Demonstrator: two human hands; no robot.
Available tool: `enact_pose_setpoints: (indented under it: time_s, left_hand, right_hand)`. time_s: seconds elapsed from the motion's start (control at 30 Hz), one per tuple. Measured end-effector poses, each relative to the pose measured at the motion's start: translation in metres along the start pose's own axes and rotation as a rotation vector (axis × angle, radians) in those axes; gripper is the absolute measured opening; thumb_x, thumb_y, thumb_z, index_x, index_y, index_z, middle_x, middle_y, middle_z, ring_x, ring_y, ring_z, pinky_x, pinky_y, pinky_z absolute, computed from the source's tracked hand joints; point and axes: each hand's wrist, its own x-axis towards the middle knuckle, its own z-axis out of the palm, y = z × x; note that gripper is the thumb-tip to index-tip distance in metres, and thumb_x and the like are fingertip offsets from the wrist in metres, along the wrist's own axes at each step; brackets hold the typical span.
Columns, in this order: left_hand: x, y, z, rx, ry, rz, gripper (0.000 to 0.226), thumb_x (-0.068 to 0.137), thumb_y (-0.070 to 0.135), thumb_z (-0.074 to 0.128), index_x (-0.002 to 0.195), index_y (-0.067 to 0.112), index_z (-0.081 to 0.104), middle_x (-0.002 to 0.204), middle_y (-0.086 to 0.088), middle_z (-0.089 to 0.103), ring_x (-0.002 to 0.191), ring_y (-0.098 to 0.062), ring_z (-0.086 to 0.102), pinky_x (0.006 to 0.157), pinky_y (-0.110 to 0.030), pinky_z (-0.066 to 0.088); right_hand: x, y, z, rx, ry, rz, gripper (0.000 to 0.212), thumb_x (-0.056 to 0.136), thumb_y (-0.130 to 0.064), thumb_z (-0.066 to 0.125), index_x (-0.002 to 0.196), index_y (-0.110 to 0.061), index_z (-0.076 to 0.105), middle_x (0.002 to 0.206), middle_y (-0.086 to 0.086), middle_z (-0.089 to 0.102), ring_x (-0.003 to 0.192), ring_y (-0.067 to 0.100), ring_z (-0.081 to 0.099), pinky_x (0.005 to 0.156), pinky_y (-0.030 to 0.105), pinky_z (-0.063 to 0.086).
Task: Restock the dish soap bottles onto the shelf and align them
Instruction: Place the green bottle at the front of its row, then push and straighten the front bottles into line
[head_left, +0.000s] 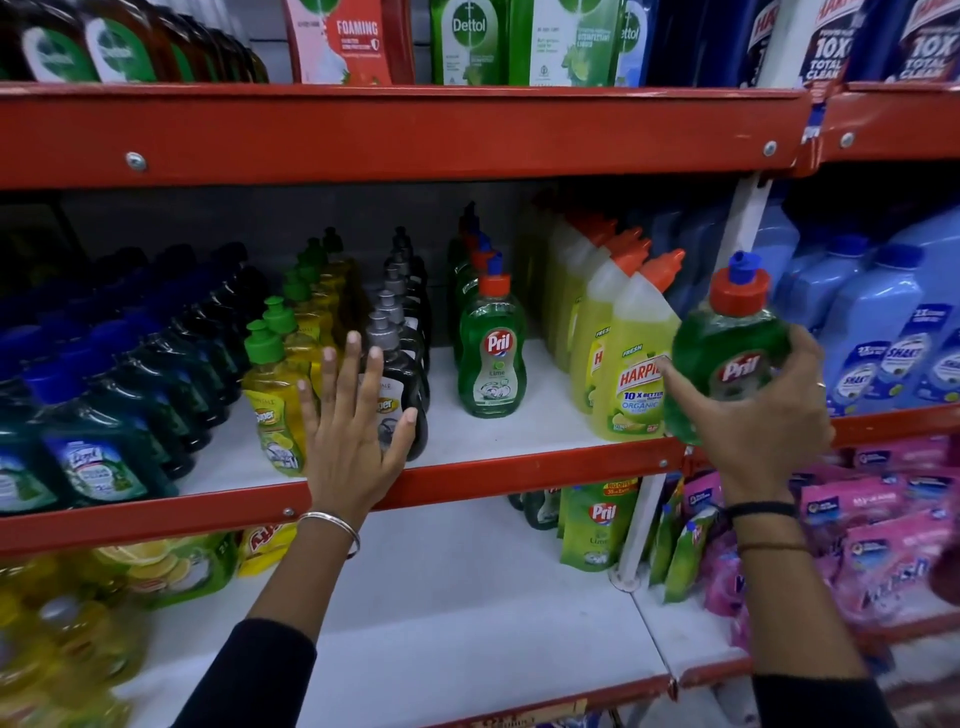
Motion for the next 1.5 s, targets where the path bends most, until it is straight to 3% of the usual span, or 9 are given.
enact_pose_setpoints:
  time_s: [0.27,0.53,0.9,1.03,1.13,1.2,1.3,1.37,1.5]
  left_hand:
    - [0.000,-0.003,0.001,-0.006,-0.012,-0.017,0.070,0.096,0.049,0.033,0.156,0.023,0.007,0.163,-0.004,0.010,0.152,-0.018,-0.002,0.121,-0.042,-0.008]
    - [0.000,-0.004,0.002,-0.014,0.013,0.011,0.071,0.096,0.045,0.036,0.155,0.026,0.003,0.162,-0.006,0.011,0.152,-0.016,-0.004,0.122,-0.039,-0.009]
    - [-0.002,-0.004,0.004,-0.081,0.059,0.029,0.071,0.096,0.044,0.038,0.156,0.026,0.006,0.162,-0.001,0.011,0.152,-0.018,-0.001,0.122,-0.040,-0.006]
    - [-0.006,0.019,-0.007,-0.433,0.092,0.014,0.058,0.097,0.033,0.041,0.150,0.014,0.026,0.160,-0.001,0.022,0.151,-0.023,0.010,0.123,-0.039,0.011]
    - [-0.015,0.064,-0.022,-0.805,-0.097,-0.056,0.050,0.099,0.032,0.037,0.148,0.020,0.032,0.157,0.003,0.030,0.147,-0.011,0.023,0.119,-0.026,0.021]
    - [-0.018,0.090,-0.027,-0.932,-0.268,-0.161,0.051,0.099,0.042,0.031,0.148,0.029,0.023,0.157,0.013,0.023,0.146,0.000,0.018,0.117,-0.015,0.017]
    - [-0.009,0.105,-0.022,-0.996,-0.381,-0.428,0.055,0.096,0.058,0.022,0.146,0.040,0.011,0.152,0.026,0.010,0.136,0.023,0.004,0.111,-0.003,0.006]
    - [-0.004,0.105,-0.016,-1.069,-0.418,-0.553,0.055,0.093,0.062,0.016,0.145,0.045,0.012,0.152,0.026,0.012,0.134,0.023,0.009,0.119,-0.016,0.009]
    - [0.000,0.097,-0.008,-1.206,-0.449,-0.644,0.067,0.072,0.094,0.011,0.131,0.068,0.026,0.160,0.014,0.022,0.147,-0.007,0.020,0.123,-0.047,0.017]
  right_hand:
    - [-0.041,-0.080,0.028,0.187,-0.262,0.023,0.102,0.048,-0.071,0.076,0.123,-0.011,0.043,0.118,0.010,0.065,0.101,0.028,0.065,0.077,0.032,0.048]
    - [-0.069,-0.110,0.081,0.122,-0.388,0.076,0.101,0.048,-0.067,0.080,0.123,-0.012,0.040,0.115,0.013,0.066,0.102,0.032,0.065,0.074,0.038,0.050]
    - [-0.079,-0.102,0.097,0.118,-0.490,0.073,0.099,0.059,-0.077,0.063,0.128,-0.011,0.039,0.119,0.012,0.064,0.104,0.029,0.064,0.075,0.035,0.051]
    - [-0.075,-0.087,0.082,0.612,-0.625,0.355,0.073,0.077,-0.068,0.043,0.125,-0.013,0.048,0.121,0.006,0.061,0.108,0.016,0.061,0.078,0.013,0.046]
    - [-0.070,-0.071,0.074,0.795,-0.748,0.533,0.102,0.065,-0.088,0.027,0.132,-0.015,0.048,0.135,0.005,0.053,0.120,0.014,0.052,0.108,0.033,0.037]
    - [-0.069,-0.066,0.071,0.827,-0.836,0.546,0.125,0.047,-0.100,0.025,0.137,-0.016,0.044,0.137,0.001,0.050,0.126,0.016,0.047,0.111,0.038,0.031]
    - [-0.073,-0.063,0.070,0.869,-0.924,0.544,0.134,0.039,-0.103,0.024,0.142,-0.018,0.037,0.152,0.007,0.037,0.135,0.017,0.037,0.116,0.044,0.025]
    - [-0.075,-0.062,0.067,0.885,-0.929,0.522,0.133,0.041,-0.103,0.023,0.143,-0.018,0.036,0.154,0.009,0.035,0.135,0.016,0.036,0.116,0.043,0.025]
    - [-0.078,-0.059,0.064,0.865,-0.884,0.448,0.121,0.048,-0.101,0.021,0.137,-0.023,0.045,0.148,0.008,0.044,0.128,0.012,0.043,0.110,0.037,0.033]
